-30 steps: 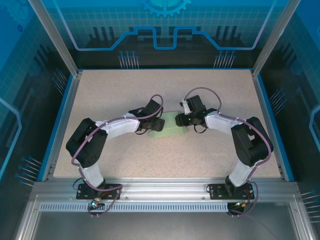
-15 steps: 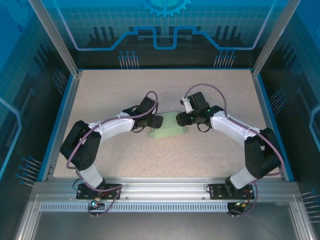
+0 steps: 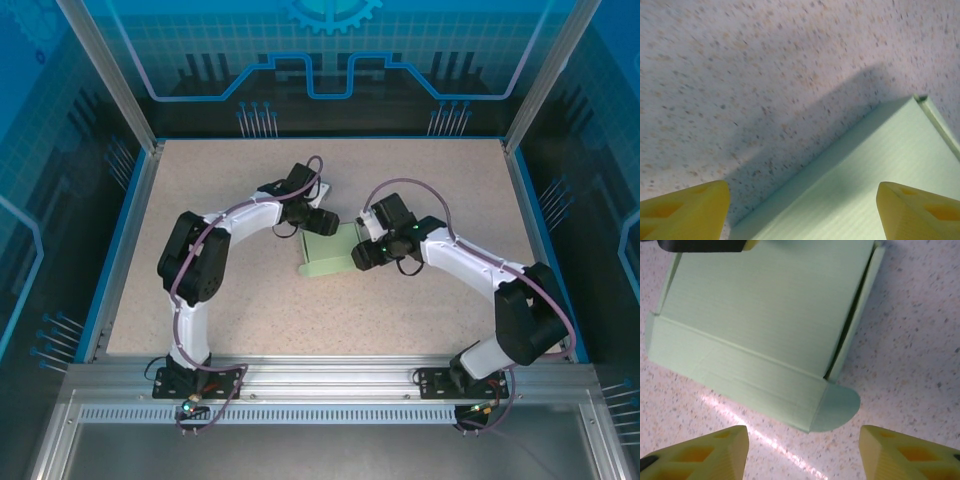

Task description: Fold the paper box

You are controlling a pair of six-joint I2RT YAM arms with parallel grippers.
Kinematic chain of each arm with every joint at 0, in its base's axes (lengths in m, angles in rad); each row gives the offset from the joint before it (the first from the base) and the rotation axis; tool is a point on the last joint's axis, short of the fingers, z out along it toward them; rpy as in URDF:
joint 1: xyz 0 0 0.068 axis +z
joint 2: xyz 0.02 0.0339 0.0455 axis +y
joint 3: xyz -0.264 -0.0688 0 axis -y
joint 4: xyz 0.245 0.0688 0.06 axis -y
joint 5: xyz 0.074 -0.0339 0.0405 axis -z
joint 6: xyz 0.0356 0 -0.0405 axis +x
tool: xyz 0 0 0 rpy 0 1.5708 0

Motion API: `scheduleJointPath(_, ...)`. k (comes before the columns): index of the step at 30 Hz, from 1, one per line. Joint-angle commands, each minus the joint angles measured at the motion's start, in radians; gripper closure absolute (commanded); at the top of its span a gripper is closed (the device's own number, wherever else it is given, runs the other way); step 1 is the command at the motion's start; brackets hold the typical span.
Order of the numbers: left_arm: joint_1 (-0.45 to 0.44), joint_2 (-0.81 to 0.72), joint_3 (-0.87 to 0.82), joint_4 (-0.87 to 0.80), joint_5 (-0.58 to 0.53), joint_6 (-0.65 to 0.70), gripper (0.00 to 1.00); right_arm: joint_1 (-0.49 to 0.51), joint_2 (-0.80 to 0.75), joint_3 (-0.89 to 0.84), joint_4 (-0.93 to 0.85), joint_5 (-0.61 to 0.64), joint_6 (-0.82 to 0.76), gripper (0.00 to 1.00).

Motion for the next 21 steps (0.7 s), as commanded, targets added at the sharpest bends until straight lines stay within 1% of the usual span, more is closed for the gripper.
scheduleJointPath(1,0.003,0.006,0.026,-0.101,0.122,0.039,0.22,0.008,0.017,0.051,-0.076,-0.093,-0.030,0.38)
scheduleJointPath(4,0.003,-0.006,0.007,-0.116,0.175,0.033,0.23,0.004,0.026,0.076,-0.117,-0.156,-0.047,0.38)
scheduleJointPath(7,0.003,-0.030,-0.029,-0.122,0.208,0.023,0.24,-0.006,0.034,0.102,-0.155,-0.181,-0.026,0.37)
scheduleJointPath(11,-0.004,-0.092,-0.119,-0.101,0.267,-0.016,0.26,-0.009,0.021,0.088,-0.144,-0.187,0.066,0.38)
scheduleJointPath(14,-0.021,-0.154,-0.219,-0.055,0.348,-0.057,0.27,-0.007,-0.002,0.063,-0.133,-0.189,0.111,0.37)
scheduleJointPath(17,-0.044,-0.205,-0.305,-0.006,0.425,-0.096,0.27,-0.007,-0.028,0.042,-0.138,-0.171,0.124,0.37)
scheduleJointPath(19,-0.052,-0.232,-0.339,0.019,0.426,-0.119,0.27,-0.007,-0.037,0.029,-0.140,-0.148,0.130,0.37)
scheduleJointPath(21,-0.051,-0.259,-0.363,0.046,0.370,-0.140,0.26,-0.010,-0.045,-0.002,-0.115,-0.154,0.150,0.37)
